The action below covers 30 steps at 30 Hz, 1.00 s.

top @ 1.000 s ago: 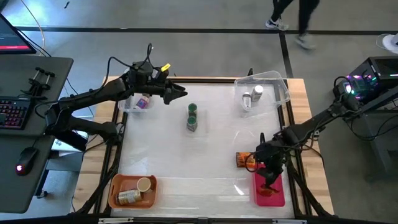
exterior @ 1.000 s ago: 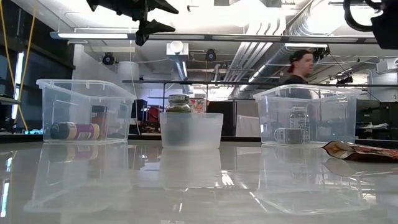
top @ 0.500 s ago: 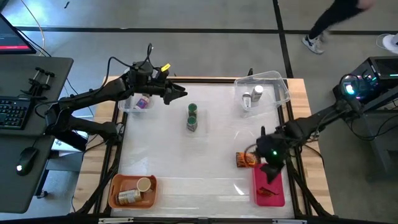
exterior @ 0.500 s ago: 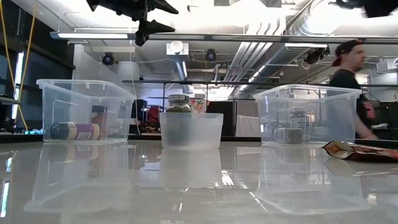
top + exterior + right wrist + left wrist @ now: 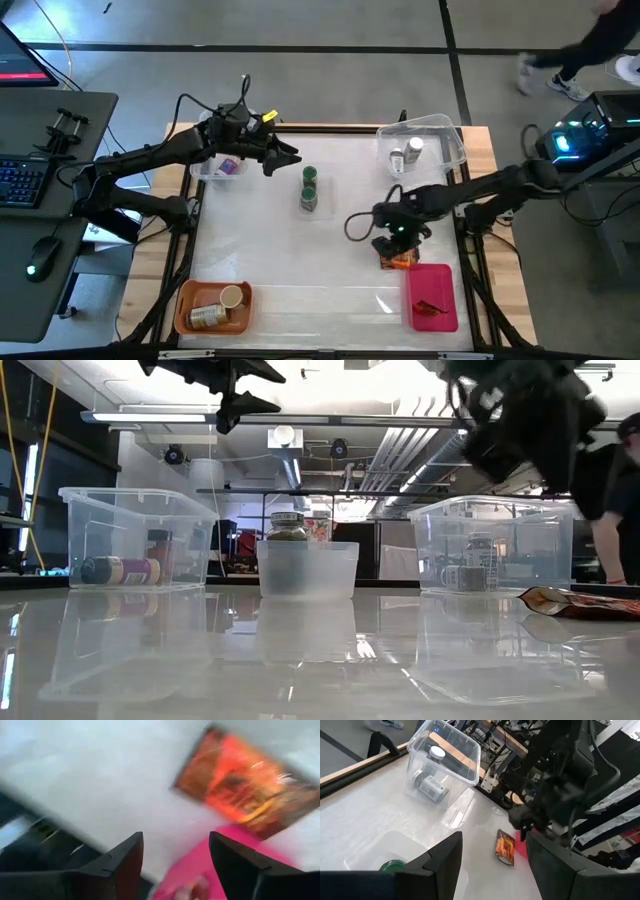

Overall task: Sort spices by type
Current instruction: Put the left orange seasoning bag into the red bin

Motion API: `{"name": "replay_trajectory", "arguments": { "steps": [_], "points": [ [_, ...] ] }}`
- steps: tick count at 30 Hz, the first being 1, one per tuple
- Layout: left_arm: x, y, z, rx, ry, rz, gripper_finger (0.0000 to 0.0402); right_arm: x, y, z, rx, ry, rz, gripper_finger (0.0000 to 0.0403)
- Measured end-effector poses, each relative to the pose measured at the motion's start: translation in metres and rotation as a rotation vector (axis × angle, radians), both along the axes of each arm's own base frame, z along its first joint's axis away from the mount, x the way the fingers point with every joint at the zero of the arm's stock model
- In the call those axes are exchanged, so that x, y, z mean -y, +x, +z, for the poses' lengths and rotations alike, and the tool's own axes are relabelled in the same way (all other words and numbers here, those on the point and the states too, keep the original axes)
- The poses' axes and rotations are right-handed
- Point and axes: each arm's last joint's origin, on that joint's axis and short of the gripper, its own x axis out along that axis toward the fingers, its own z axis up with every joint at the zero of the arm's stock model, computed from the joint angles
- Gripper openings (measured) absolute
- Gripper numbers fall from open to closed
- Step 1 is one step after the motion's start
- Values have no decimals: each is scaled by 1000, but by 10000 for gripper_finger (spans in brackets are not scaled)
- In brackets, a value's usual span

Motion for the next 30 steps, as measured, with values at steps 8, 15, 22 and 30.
{"name": "replay_trajectory", "arguments": {
  "steps": [8, 15, 22, 30],
  "points": [
    [0, 0, -1, -6, 14, -5, 205, -3, 44, -15, -201, -237, -82, 191],
    [2, -3, -6, -64, 12, -52, 205, -8, 58, -48, -315, -173, -70, 186],
    [3, -5, -11, -114, 31, -69, 205, -9, 60, -61, -363, -176, -107, 182],
    [3, -4, -11, -110, 50, -74, 205, -10, 58, -64, -381, -197, -54, 75]
  ]
}}
